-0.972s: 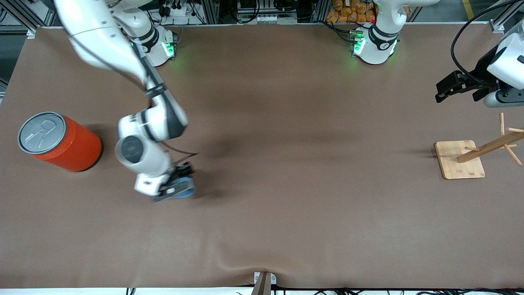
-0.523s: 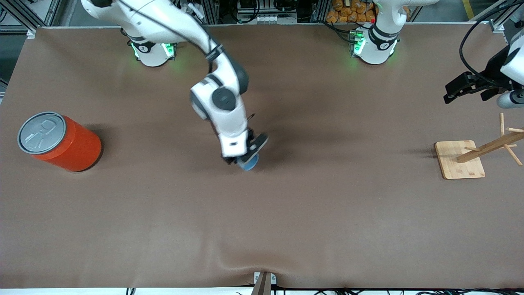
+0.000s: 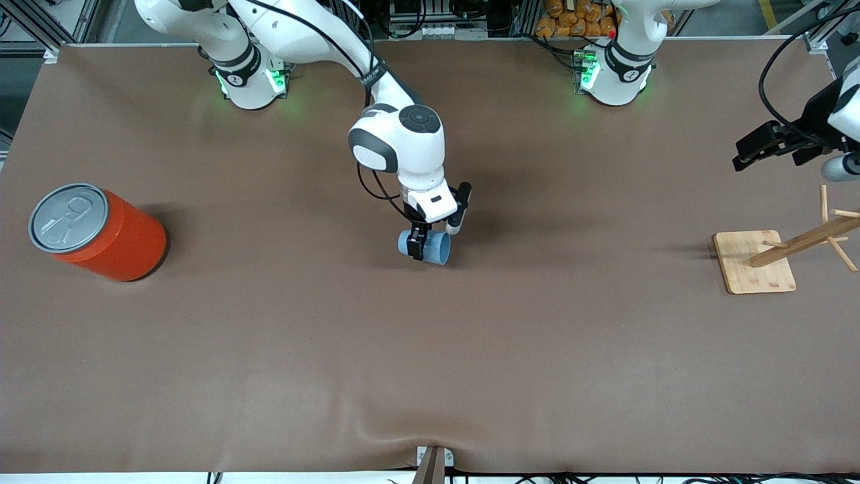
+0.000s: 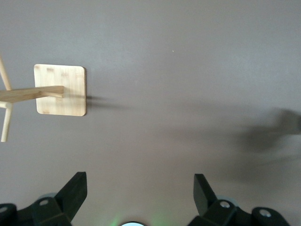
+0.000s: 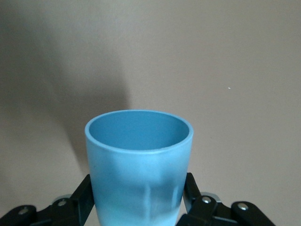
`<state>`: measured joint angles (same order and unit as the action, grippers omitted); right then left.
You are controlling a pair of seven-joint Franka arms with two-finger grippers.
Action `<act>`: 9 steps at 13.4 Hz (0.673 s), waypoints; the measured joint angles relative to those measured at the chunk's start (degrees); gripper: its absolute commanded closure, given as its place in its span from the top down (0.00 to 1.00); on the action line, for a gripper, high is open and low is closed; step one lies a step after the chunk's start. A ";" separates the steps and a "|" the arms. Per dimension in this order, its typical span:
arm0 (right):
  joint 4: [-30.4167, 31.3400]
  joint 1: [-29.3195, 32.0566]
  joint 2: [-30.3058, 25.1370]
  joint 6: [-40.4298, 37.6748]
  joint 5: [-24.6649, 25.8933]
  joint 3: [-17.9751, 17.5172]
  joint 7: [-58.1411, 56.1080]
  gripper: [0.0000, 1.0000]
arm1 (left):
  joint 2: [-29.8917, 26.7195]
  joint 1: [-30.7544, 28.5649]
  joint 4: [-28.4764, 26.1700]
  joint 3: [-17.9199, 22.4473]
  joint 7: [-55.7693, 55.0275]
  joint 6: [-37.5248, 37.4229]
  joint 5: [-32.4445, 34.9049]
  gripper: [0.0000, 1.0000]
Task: Flip cup
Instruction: 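Lower the cup onto the table and open the right gripper while the left gripper approaches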
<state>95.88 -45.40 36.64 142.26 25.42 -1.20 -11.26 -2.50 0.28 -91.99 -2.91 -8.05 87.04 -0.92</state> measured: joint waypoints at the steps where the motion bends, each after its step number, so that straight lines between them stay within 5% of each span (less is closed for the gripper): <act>1: 0.01 0.00 1.00 1.30 0.66 0.09 -0.04 0.68 | 0.46 0.37 -0.07 -0.28 0.00 0.00 -0.70 1.00; 2: 0.02 0.00 1.84 2.21 0.83 0.16 -0.13 0.74 | 1.12 0.68 -0.12 -0.81 0.00 0.06 -1.17 1.00; 3: 0.01 0.01 2.33 2.66 0.87 0.21 -0.21 0.98 | 2.01 0.85 -0.15 -1.68 0.00 0.38 -1.32 1.00; 9: -0.20 0.00 2.48 2.84 1.03 0.23 -0.25 1.00 | 8.43 1.46 -0.16 -7.23 -0.04 5.08 -1.39 1.00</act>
<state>95.68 -45.40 39.12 145.10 26.45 -0.97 -11.51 5.93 1.74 -92.14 -10.14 -8.09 92.12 -2.31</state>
